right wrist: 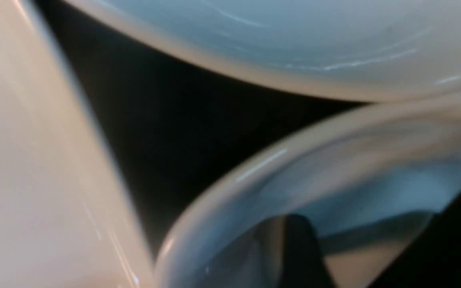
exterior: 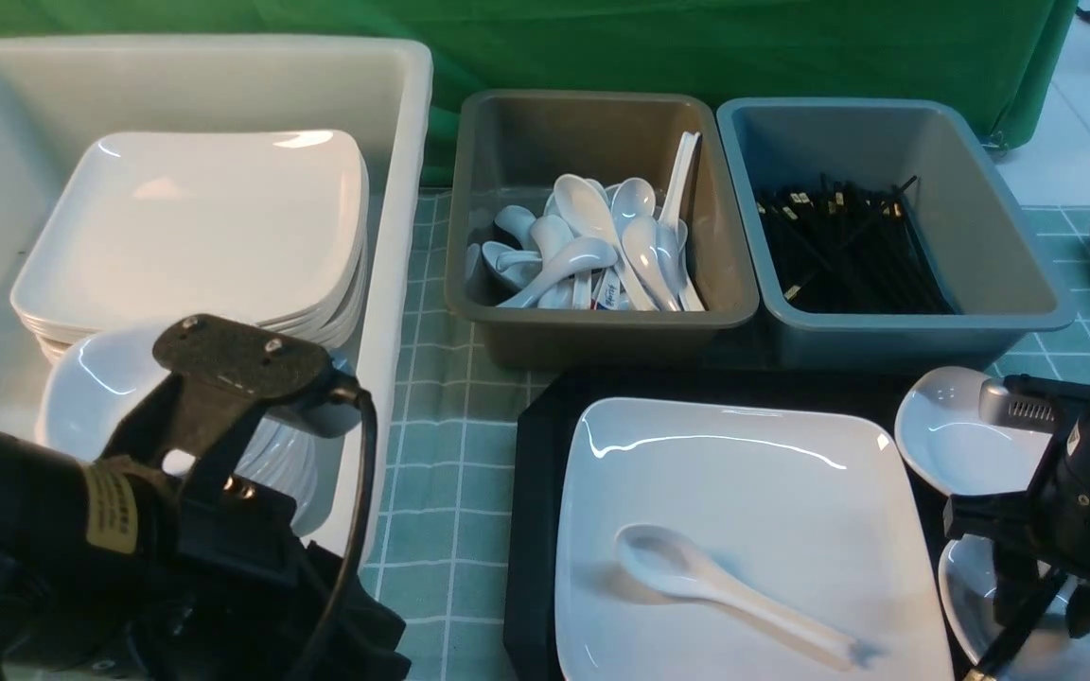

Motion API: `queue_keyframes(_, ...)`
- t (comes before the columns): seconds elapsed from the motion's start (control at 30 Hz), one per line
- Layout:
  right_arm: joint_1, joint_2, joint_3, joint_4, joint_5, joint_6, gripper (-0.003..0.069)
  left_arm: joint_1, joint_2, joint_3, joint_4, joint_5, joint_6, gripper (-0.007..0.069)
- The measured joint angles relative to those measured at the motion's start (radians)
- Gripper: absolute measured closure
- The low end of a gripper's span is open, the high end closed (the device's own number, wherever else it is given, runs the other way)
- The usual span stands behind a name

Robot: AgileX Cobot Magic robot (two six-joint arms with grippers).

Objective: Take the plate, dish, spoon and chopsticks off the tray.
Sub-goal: Use the right arm to grab a pair of chopsticks from the plate, then use the right arm to put the chopsticks into the small storage box on the right

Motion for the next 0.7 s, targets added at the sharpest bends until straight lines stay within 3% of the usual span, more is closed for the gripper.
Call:
queue_keyframes(0.03, 0.000, 0.000, 0.000, 0.000, 0.006, 0.004, 0.0437, 0.000, 0.000, 0.000, 0.000, -0.004, 0.003, 0.0624)
queue_keyframes(0.07, 0.000, 0.000, 0.000, 0.000, 0.009, 0.004, 0.0450, 0.000, 0.000, 0.000, 0.000, -0.005, 0.003, 0.0624)
queue_keyframes(0.1, 0.000, 0.000, 0.000, -0.001, 0.015, 0.004, 0.0540, 0.000, 0.000, 0.000, 0.000, -0.007, 0.003, 0.0623)
queue_keyframes(0.37, 0.000, -0.005, 0.000, 0.019, 0.031, 0.001, 0.0543, 0.000, 0.000, 0.000, 0.003, -0.016, 0.004, 0.0616)
queue_keyframes(0.7, 0.001, -0.199, -0.072, 0.083, 0.118, -0.070, 0.0543, 0.000, 0.000, 0.000, 0.004, -0.035, 0.003, 0.0616)
